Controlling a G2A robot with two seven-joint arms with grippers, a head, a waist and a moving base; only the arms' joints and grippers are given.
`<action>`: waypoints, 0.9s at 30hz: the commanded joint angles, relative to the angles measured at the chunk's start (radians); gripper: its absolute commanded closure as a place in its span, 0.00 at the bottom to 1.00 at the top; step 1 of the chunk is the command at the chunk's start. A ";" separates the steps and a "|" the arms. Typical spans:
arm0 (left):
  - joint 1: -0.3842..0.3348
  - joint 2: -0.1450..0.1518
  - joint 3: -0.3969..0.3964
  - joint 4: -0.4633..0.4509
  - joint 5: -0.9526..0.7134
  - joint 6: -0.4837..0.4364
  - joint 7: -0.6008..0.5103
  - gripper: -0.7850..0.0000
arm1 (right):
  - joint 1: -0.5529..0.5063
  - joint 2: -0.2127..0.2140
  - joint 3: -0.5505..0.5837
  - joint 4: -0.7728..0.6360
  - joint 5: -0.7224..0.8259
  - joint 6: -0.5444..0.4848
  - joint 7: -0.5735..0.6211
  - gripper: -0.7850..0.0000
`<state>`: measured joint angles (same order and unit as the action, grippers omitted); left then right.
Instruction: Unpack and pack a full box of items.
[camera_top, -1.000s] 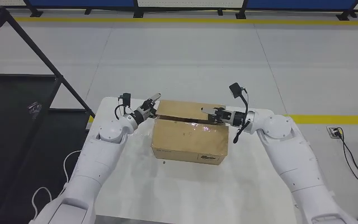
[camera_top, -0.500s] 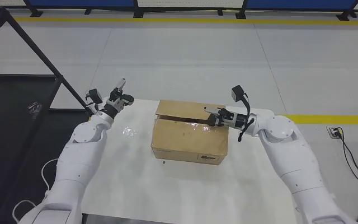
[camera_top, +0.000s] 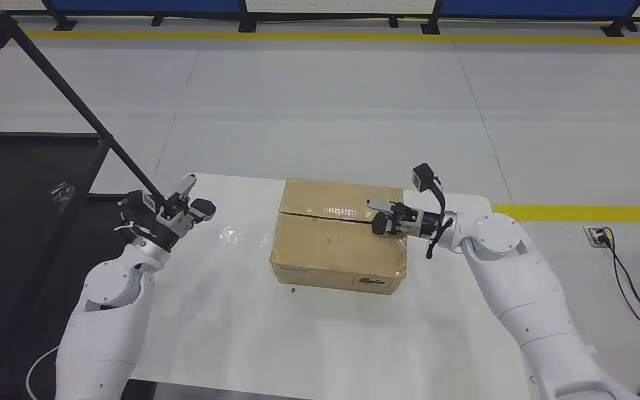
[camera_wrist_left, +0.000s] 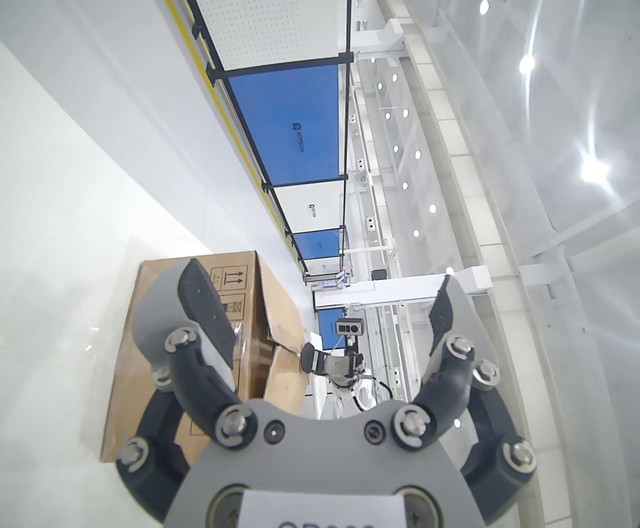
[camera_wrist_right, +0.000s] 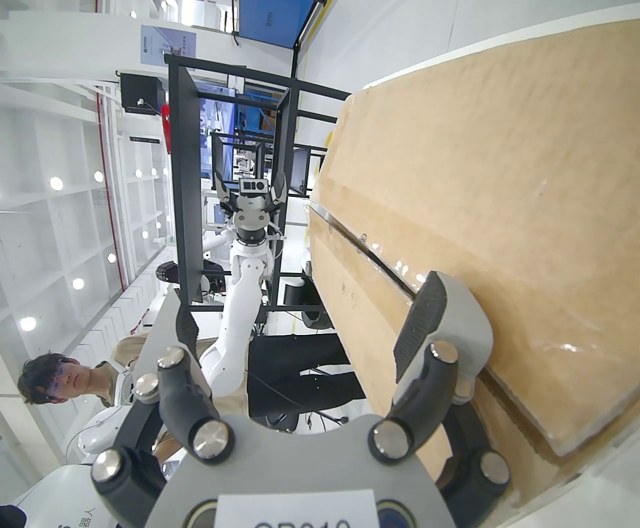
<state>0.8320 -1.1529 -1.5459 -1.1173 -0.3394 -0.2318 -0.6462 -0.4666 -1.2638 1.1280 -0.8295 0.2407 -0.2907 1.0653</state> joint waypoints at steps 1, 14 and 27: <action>0.004 0.001 -0.002 -0.009 0.003 0.005 0.001 0.00 | 0.000 0.000 0.000 -0.001 0.000 0.000 0.000 0.00; 0.068 -0.001 0.019 -0.069 0.014 -0.034 0.008 0.00 | -0.029 0.001 -0.004 -0.046 -0.008 0.021 -0.032 0.00; 0.174 -0.001 0.068 -0.138 0.001 0.052 -0.054 0.00 | -0.024 0.003 -0.014 -0.035 -0.014 0.039 -0.026 0.00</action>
<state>1.0068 -1.1544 -1.4778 -1.2527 -0.3434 -0.1781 -0.7030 -0.4914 -1.2612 1.1140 -0.8656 0.2260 -0.2510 1.0382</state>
